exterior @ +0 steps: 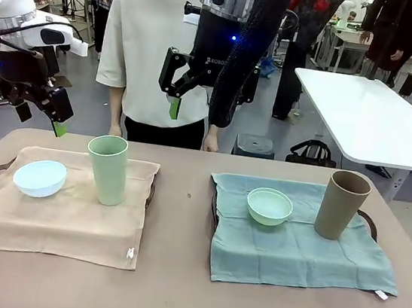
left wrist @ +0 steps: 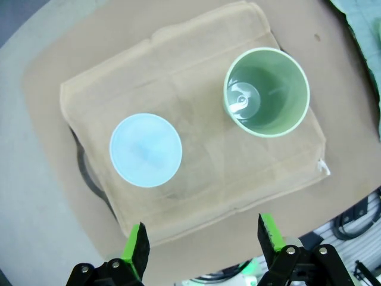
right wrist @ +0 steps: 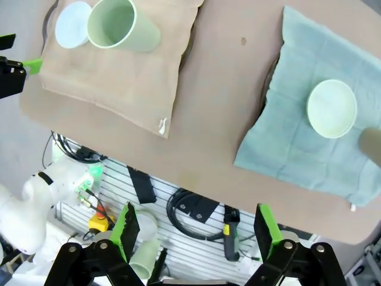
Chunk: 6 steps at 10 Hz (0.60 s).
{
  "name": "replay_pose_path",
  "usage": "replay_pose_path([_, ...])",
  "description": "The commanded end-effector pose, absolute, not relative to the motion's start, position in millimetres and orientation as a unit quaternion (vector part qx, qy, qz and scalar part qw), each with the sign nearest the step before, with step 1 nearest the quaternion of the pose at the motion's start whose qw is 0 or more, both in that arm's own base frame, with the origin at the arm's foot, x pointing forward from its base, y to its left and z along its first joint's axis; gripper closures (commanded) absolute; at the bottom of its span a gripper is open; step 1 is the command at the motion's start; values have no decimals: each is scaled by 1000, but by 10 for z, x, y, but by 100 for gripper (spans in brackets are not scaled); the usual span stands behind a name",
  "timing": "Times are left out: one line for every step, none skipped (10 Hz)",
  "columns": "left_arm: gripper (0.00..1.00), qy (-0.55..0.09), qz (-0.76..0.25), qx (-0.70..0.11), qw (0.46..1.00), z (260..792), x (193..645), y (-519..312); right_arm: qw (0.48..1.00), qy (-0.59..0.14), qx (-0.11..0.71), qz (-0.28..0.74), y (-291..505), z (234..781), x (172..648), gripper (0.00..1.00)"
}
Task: Set up a tray with a mat and arrange the tableware.
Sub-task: Place the Picnic Bowl and Reusable plastic cup back onto the Handle tray in front of the human's position.
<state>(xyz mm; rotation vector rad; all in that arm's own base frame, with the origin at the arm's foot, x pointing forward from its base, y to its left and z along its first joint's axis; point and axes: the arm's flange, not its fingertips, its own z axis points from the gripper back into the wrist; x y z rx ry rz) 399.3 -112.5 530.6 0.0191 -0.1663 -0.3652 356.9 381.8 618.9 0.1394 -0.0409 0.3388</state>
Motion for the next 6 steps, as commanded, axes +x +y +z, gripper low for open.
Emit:
replay_pose_path([5, -85, -191, 5, 978, 5325, 3986, -1111, 982, -28, 70, 173, 3783, 6128, 3548, 0])
replay_pose_path([4, -83, -181, 9, 980, 5306, 3993, -1125, 983, -20, 69, 168, 3818, 6189, 3569, 0])
replay_pose_path([4, -80, -189, 12, 979, 5306, 3969, -1085, 987, -7, 60, 146, 3470, 6126, 3589, 0])
replay_pose_path([4, -65, -199, 0, 978, 5235, 3946, -1009, 990, -2, 59, 126, 3112, 6017, 3543, 0])
replay_pose_path([4, -57, -201, -16, 978, 5164, 3912, -931, 992, 6, 61, 113, 2841, 5900, 3438, 0])
replay_pose_path([4, -48, -204, -24, 978, 5069, 3803, -821, 992, 17, 63, 108, 2578, 5825, 3223, 0])
